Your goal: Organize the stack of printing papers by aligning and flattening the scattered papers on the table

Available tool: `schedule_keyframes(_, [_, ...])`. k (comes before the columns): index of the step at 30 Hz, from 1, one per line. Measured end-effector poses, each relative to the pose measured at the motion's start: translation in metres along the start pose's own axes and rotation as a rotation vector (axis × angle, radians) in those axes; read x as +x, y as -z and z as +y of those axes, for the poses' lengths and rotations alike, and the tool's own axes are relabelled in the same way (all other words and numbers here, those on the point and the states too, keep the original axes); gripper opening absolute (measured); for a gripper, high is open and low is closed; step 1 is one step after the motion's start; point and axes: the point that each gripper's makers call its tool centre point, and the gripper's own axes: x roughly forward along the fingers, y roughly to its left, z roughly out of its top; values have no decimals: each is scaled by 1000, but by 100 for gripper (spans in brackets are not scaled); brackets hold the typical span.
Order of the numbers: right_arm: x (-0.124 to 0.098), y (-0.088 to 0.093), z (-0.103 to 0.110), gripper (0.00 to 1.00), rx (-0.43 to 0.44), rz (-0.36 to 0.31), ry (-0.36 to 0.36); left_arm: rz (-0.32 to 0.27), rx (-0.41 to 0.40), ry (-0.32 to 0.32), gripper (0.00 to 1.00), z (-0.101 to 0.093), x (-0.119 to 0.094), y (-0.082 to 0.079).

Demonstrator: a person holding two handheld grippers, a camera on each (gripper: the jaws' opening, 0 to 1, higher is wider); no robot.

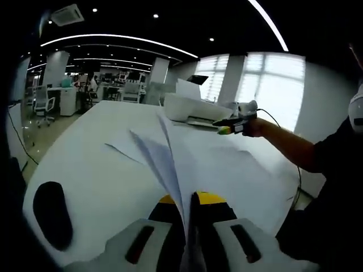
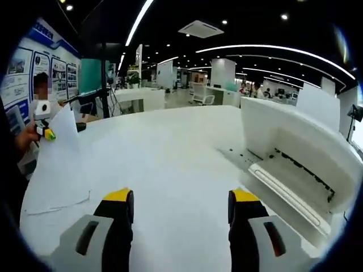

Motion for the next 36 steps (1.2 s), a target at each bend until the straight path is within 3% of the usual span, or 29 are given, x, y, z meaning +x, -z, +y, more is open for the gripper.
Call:
schedule_keyframes(9, [11,-3,-15,64,-2,1,-8,6,1,-3,8,-2,1,-1])
schedule_keyframes(17, [22,-7,-13,65,-16,8,-14,10,2,-5,8,-2,1,-1])
schedule_keyframes(27, [39,6,-15,70,-6,45,-15,13,6,-2,8,-5,0,-1])
schedule_keyframes(36, [50,13,-28,71,23,28,13,18,1,4,8,-8,2,2])
